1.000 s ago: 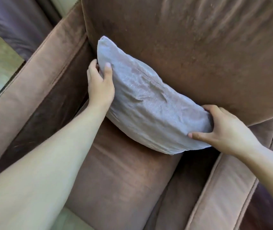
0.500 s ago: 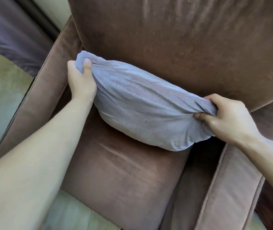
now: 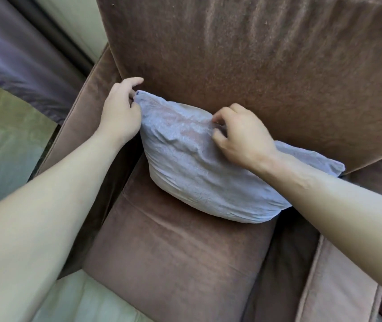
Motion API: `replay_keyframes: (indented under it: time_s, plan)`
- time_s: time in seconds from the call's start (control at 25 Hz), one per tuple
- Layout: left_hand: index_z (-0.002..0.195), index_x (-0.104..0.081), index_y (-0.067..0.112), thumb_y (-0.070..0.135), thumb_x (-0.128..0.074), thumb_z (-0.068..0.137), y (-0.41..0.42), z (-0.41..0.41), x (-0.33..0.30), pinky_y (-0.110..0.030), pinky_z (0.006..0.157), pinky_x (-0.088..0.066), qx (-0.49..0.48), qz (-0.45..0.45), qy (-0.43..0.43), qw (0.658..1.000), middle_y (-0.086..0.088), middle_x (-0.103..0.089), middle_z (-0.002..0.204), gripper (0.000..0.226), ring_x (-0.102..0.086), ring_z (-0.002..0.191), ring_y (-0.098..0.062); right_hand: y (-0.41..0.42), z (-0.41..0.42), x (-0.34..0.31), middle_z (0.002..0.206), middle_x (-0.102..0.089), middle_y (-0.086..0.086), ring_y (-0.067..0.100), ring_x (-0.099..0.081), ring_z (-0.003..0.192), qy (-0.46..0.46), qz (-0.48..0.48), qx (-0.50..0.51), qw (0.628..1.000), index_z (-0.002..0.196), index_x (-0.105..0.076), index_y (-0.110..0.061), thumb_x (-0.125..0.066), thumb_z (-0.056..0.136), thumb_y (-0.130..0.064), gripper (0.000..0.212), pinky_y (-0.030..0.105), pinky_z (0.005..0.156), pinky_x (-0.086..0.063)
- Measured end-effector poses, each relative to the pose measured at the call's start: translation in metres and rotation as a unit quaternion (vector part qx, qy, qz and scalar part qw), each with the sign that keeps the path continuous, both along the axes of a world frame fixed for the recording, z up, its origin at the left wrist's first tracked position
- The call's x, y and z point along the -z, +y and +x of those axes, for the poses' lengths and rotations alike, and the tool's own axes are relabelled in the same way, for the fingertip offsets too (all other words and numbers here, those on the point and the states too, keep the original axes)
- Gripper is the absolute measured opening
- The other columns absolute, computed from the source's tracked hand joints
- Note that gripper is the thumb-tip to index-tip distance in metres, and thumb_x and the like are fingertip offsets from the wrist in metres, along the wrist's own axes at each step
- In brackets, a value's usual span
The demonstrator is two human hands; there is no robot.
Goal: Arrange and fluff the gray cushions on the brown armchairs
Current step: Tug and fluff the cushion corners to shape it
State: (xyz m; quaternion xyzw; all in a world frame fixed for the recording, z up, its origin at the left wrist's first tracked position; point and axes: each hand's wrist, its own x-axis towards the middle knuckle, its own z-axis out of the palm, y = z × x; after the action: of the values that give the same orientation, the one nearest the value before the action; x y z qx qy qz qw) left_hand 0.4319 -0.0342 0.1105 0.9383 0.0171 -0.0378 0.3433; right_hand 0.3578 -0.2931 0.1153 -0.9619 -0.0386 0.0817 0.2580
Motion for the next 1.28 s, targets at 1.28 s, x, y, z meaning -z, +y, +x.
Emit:
replay_keyframes:
  time_s: [1.28]
  plan:
    - [0.106, -0.073, 0.007, 0.018, -0.052, 0.094, -0.173, -0.065, -0.013, -0.05, 0.086, -0.05, 0.405, 0.148, -0.141, 0.891, -0.01, -0.07, 0.102, 0.027, -0.062, 0.095, -0.034, -0.172, -0.134, 0.012, 0.097, -0.073, -0.003, 0.006, -0.066, 0.081, -0.001, 0.121, 0.296, 0.947, 0.106, -0.073, -0.019, -0.072, 0.091, -0.013, 0.016, 0.0, 0.075, -0.044]
